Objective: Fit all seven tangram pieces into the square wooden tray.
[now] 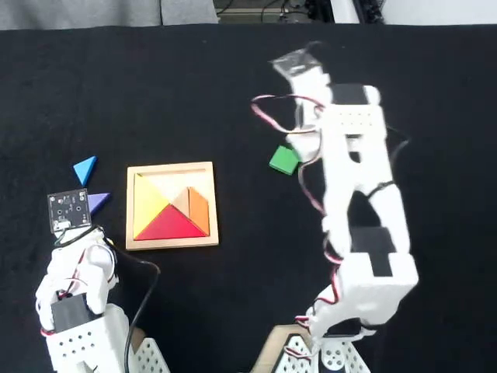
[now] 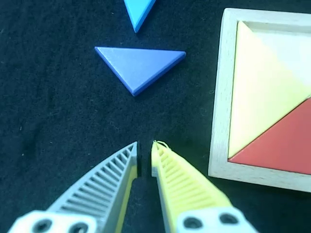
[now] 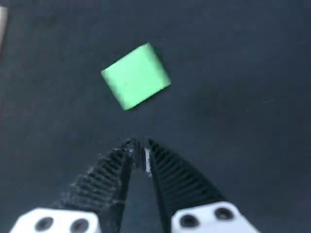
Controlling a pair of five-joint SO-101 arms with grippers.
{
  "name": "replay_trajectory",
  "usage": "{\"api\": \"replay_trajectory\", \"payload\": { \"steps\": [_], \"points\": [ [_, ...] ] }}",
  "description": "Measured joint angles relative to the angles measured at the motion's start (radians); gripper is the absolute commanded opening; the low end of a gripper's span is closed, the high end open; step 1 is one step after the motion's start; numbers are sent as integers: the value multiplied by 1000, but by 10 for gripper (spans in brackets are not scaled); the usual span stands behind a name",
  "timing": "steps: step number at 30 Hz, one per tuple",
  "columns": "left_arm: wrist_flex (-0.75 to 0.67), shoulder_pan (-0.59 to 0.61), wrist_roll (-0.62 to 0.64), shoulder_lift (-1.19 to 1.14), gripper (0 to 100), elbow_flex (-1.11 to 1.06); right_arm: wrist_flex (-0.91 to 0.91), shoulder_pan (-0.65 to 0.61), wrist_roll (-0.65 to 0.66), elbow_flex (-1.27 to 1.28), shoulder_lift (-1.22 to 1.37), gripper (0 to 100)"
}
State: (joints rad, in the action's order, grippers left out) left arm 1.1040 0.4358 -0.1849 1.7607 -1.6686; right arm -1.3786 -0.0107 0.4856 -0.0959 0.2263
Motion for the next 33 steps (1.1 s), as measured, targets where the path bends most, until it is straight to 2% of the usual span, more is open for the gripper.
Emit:
{"api": "replay_trajectory", "payload": {
  "steps": [3,9,13,17,33],
  "points": [
    [-12,0,0,0,66,0,54,12,60,3,49,34],
    [-15,0,0,0,66,-2,-54,-74,201,-48,190,267],
    [-15,0,0,0,66,-2,-101,-104,311,-141,256,338],
    [-15,0,0,0,66,-2,-103,-114,361,-230,302,348],
    [-15,-18,0,0,66,-2,-104,-114,397,-482,617,331]
  ]
}}
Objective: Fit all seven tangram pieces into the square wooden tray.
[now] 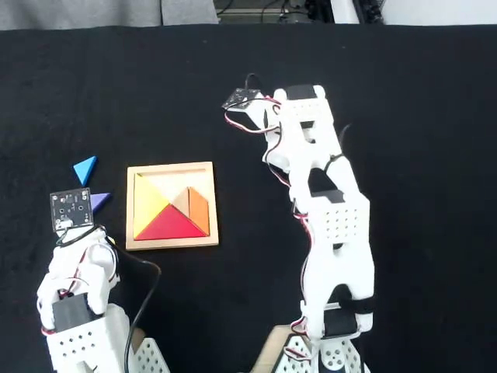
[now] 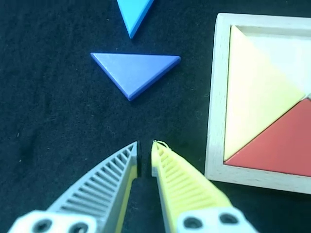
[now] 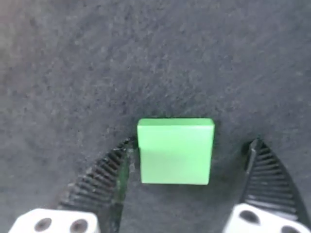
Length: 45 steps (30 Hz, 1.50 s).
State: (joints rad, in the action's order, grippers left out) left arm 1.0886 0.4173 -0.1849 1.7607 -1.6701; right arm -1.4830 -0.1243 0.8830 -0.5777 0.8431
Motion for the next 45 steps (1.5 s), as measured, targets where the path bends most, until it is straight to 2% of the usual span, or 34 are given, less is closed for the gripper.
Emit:
{"api": "replay_trajectory", "payload": {
  "steps": [5,9,15,21,31,37,41,45],
  "points": [
    [0,0,0,0,66,0,-6,0,0,-37,25,143],
    [0,0,0,0,66,0,5,3,0,-68,37,60],
    [0,0,0,0,66,0,-18,3,0,-81,35,29],
    [0,0,0,0,66,0,-213,-26,-34,-206,-55,29],
    [0,0,0,0,66,0,-245,-292,-325,-242,-287,28],
    [0,0,0,0,66,0,-247,-459,-528,-71,-440,28],
    [0,0,0,0,66,0,-227,-502,-658,84,-473,28],
    [0,0,0,0,66,0,-80,-505,-773,186,-471,28]
  ]
}}
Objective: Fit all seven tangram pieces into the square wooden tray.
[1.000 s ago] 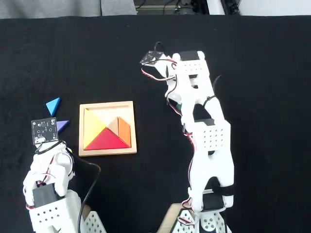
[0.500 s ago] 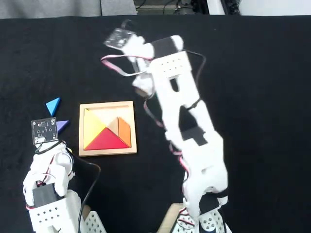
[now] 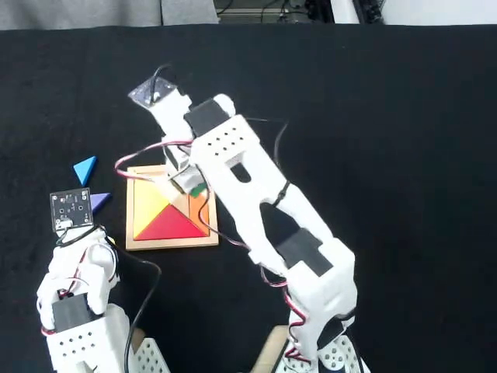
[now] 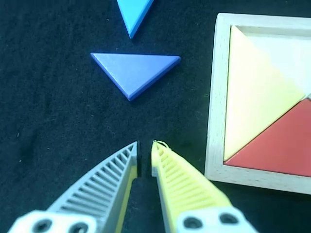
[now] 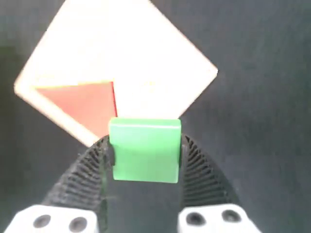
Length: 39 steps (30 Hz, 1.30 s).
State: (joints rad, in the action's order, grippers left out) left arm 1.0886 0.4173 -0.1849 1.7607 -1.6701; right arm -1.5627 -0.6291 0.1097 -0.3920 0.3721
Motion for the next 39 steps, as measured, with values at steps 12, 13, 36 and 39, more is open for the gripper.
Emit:
{"api": "replay_trajectory", "payload": {
  "steps": [12,13,36,39],
  "points": [
    [0,0,0,0,66,0,180,-69,-48,-126,311,29],
    [0,0,0,0,66,0,164,-69,-48,-158,341,29],
    [0,0,0,0,66,0,8,-115,-61,-543,588,34],
    [0,0,0,0,66,0,-3,-115,-61,-543,588,34]
  ]
}}
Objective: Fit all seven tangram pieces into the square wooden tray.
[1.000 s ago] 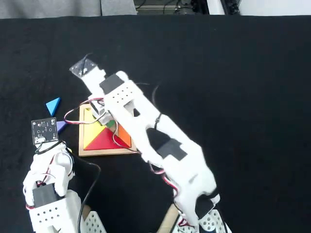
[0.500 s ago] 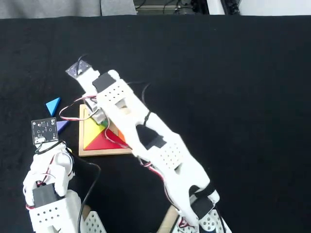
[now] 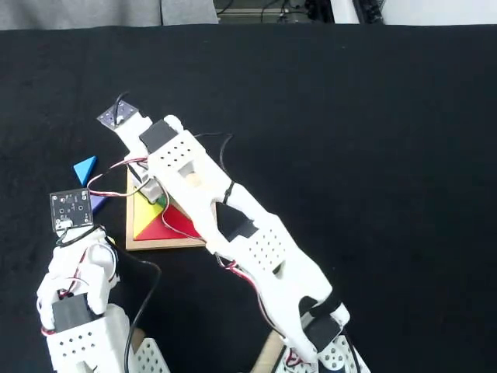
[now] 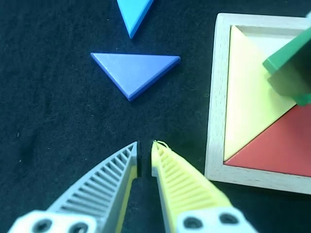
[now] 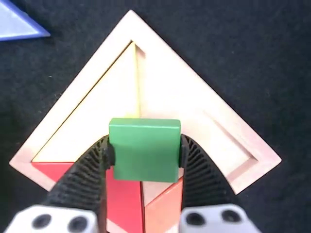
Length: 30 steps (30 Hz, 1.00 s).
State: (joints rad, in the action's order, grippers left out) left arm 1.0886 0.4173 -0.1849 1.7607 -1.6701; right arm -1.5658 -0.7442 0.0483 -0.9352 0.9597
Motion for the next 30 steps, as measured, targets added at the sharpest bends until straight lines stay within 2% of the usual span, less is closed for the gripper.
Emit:
{"api": "replay_trajectory", "payload": {
  "steps": [7,12,20,27,30],
  "points": [
    [0,0,0,0,66,0,-8,25,0,0,0,34],
    [0,0,0,0,66,0,-8,20,0,0,0,129],
    [0,0,0,0,66,0,-8,20,0,0,0,147],
    [0,0,0,0,66,0,-8,20,0,0,0,263],
    [0,0,0,0,66,0,-8,20,0,0,0,276]
  ]
}}
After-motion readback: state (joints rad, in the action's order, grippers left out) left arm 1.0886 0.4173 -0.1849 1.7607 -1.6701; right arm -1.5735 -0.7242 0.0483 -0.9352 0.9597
